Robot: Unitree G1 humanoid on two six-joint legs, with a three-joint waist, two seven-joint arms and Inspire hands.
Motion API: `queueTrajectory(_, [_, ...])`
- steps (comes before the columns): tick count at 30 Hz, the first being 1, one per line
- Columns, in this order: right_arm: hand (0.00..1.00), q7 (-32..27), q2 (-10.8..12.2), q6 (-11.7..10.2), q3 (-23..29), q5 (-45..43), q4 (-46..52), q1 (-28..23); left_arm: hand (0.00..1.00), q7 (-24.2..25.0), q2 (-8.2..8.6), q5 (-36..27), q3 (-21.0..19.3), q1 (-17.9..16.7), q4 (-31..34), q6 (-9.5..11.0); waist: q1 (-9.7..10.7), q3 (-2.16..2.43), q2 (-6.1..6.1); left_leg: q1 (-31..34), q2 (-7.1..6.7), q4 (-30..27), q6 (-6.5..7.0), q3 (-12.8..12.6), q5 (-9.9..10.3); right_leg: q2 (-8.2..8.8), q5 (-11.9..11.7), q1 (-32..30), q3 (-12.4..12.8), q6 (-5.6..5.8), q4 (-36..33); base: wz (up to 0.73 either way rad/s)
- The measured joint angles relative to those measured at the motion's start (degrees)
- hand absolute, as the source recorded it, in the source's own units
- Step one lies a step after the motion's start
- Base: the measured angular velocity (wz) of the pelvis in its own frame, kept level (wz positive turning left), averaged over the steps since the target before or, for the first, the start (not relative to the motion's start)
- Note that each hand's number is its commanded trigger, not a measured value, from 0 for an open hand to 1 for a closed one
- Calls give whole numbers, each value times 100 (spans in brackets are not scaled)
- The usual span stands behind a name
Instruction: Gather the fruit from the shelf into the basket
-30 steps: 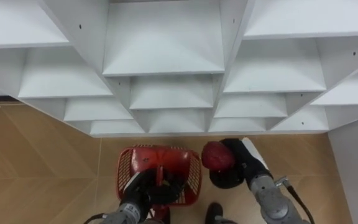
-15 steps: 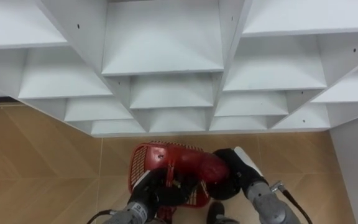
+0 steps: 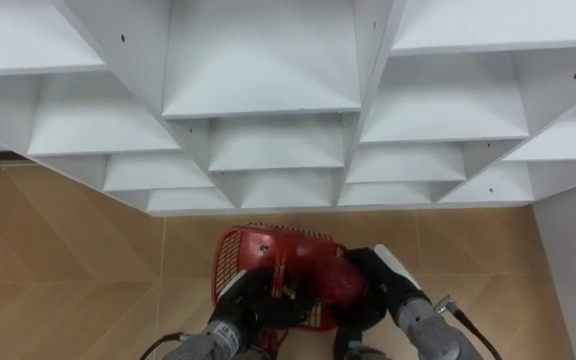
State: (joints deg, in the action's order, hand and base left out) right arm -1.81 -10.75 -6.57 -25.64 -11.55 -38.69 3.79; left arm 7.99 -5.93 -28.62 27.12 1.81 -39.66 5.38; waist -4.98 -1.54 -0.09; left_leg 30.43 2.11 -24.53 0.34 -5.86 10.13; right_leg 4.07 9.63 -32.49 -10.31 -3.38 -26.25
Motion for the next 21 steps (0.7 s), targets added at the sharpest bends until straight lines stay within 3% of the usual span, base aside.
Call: queueTrajectory(21, [0, 176, 103, 20, -4, -2, -136, 63, 100, 146, 18, -4, 8, 42, 33, 7, 13, 1, 1, 13, 22, -42, -5, 14, 3, -5, -16, -19, -11, -27, -57, 0])
